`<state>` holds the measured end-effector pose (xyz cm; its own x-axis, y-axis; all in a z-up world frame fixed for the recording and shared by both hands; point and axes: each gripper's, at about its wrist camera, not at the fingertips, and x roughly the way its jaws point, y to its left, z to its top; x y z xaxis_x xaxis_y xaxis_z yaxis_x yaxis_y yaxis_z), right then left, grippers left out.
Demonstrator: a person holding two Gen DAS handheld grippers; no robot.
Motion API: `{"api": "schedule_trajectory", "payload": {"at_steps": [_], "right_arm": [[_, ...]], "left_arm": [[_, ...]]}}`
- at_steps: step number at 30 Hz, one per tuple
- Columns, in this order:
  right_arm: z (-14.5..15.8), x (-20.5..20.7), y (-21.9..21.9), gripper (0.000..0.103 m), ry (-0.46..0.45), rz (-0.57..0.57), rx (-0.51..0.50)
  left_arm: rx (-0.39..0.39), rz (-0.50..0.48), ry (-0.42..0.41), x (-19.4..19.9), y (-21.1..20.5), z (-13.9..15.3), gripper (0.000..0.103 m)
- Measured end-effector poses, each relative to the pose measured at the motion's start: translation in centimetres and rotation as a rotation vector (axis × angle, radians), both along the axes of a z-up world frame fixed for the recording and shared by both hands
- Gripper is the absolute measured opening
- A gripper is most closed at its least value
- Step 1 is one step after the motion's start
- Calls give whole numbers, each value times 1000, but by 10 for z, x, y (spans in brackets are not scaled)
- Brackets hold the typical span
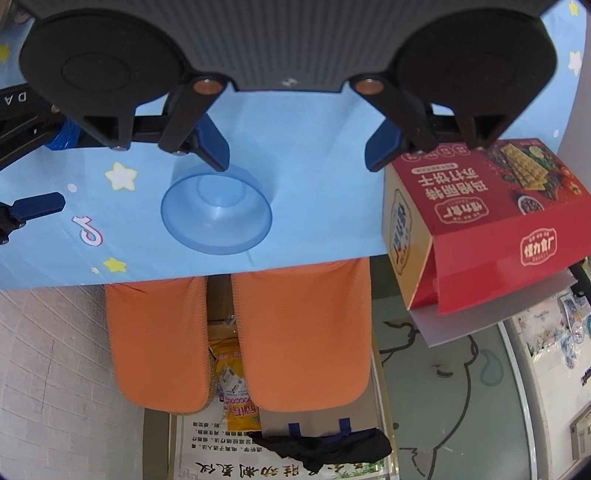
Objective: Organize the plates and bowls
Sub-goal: 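Open both tools and move them to the clear blue plastic bowl, then grip the blue plastic bowl rim with both tools, then lift the blue bowl with both tools and lower it into the white bowl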
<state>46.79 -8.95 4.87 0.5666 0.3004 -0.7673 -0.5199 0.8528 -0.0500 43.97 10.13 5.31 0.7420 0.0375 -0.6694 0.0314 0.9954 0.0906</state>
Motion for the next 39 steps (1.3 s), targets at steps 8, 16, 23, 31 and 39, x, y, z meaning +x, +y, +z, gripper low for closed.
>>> {"api": "schedule_trajectory", "payload": {"at_steps": [8, 16, 23, 31, 39], "right_arm": [[-12, 19, 30, 71, -5, 92, -6], [-26, 39, 37, 71, 6, 88, 8], [-40, 61, 55, 71, 17, 103, 7], [-47, 67, 62, 68, -49, 136, 69], [-26, 47, 60, 68, -118, 157, 75]], "left_arm": [[-85, 1, 42, 41, 9, -11, 75], [-248, -14, 134, 94, 11, -30, 75], [-267, 5, 166, 124, 5, -49, 75], [-251, -51, 134, 124, 3, -53, 56], [-258, -99, 104, 95, -7, -31, 55]]}}
